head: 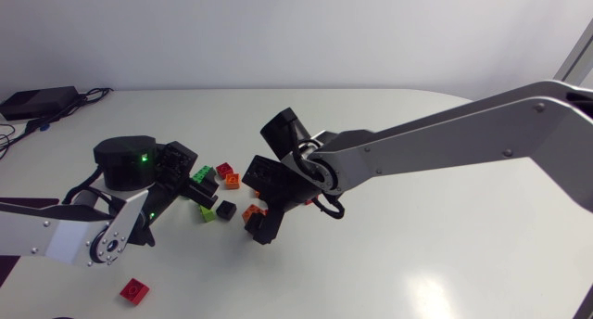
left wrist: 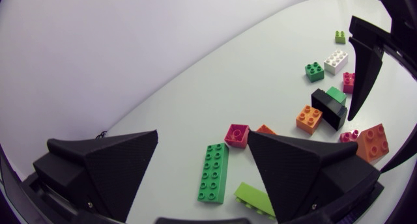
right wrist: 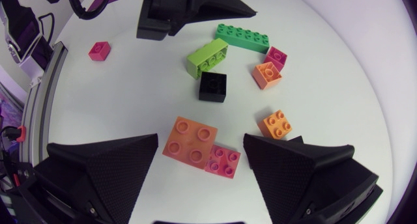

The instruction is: Disassemble duplo

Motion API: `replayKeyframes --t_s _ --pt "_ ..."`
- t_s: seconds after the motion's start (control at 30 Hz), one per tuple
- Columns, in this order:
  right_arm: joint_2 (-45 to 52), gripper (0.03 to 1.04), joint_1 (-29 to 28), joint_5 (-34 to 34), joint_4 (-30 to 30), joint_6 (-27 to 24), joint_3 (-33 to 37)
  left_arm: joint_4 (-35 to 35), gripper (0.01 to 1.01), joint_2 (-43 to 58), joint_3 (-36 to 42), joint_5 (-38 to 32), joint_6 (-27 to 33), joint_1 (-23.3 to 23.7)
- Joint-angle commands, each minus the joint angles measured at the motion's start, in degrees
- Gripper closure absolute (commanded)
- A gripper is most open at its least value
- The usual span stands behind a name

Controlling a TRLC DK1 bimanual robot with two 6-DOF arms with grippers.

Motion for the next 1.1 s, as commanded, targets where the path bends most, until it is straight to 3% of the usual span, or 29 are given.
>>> replayKeyframes --t_s 0.0,0.1,0.2,0.3,0.57,0.87,1.07 --pt "1.80 0.26 0.42 0.17 0.44 1.37 1.33 0.83 0.070 -0.81 -0.40 0.19 -0.72 -0.73" --pt "2.15 0.42 0.42 0.08 0.62 1.73 1.86 0.83 0.070 -0.28 -0.05 0.19 -0.72 -0.99" --pt "2.42 0.49 0.16 -0.01 1.06 1.29 2.12 -0.05 0.070 -0.72 0.22 0.99 -1.16 -1.17" --pt "2.86 0.65 -0.28 -0.89 0.97 1.11 2.73 -1.10 0.072 -1.51 0.13 2.22 -1.34 -1.43" --pt "2.68 0.69 -3.71 -7.39 -1.23 2.08 3.96 -1.19 0.072 -1.68 -0.31 2.22 -0.90 -2.31" --pt "0.40 0.71 -14.26 -26.55 -1.84 11.22 6.07 -1.01 0.072 -4.41 -1.54 2.22 -0.81 -2.40" --pt "-0.57 0.71 -21.99 -49.67 4.92 22.91 5.02 -0.14 0.070 -6.43 -3.39 2.22 -0.11 -4.33"
